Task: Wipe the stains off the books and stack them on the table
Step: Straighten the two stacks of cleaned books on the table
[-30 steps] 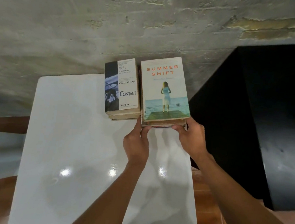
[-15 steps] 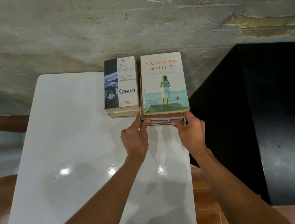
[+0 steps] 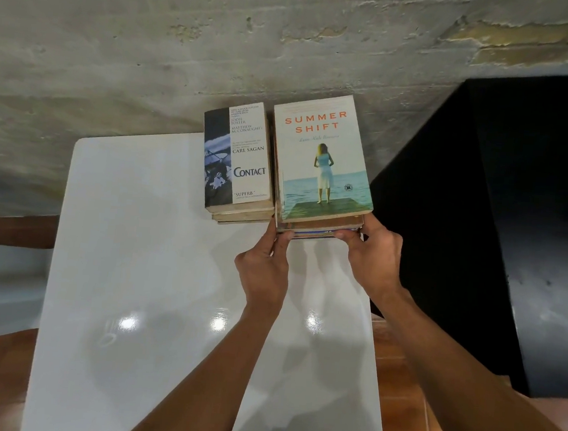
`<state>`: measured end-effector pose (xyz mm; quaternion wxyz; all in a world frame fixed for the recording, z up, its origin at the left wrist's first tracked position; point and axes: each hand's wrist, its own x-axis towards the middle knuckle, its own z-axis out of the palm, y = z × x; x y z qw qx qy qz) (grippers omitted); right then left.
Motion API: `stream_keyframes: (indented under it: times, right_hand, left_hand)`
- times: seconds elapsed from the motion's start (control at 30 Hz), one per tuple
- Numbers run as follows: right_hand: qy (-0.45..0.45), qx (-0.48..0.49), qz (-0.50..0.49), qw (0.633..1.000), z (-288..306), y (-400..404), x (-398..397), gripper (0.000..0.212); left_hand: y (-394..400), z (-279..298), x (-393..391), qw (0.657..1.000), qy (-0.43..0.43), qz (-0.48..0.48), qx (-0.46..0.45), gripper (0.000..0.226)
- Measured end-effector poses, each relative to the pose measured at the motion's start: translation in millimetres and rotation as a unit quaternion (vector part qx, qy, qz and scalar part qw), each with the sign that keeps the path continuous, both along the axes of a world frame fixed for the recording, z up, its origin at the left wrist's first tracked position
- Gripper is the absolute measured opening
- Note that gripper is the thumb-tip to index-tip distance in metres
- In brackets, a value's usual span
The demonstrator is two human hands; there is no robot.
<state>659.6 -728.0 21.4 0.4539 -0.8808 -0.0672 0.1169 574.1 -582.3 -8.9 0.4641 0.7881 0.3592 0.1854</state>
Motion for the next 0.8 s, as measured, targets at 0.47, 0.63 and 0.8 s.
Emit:
stream_keyframes:
  times: [0.47, 0.63, 0.8]
  right_hand:
    - [0.086, 0.188, -0.018, 0.978, 30, 5, 6, 0.048]
    - [0.051, 0.174, -0.035, 0.983, 22, 8, 0, 0.046]
    - [0.057, 0.176, -0.057, 0.981, 19, 10, -3, 0.046]
  left_hand:
    - [-4, 17, -2, 0.999, -0.013, -0.025, -0.033, 0.052]
    - [-11, 23, 0, 1.0, -0.008, -0.015, -0.024, 0.049]
    - [-3, 21, -5, 1.0, -0.004, -0.031, -0.002, 0.047]
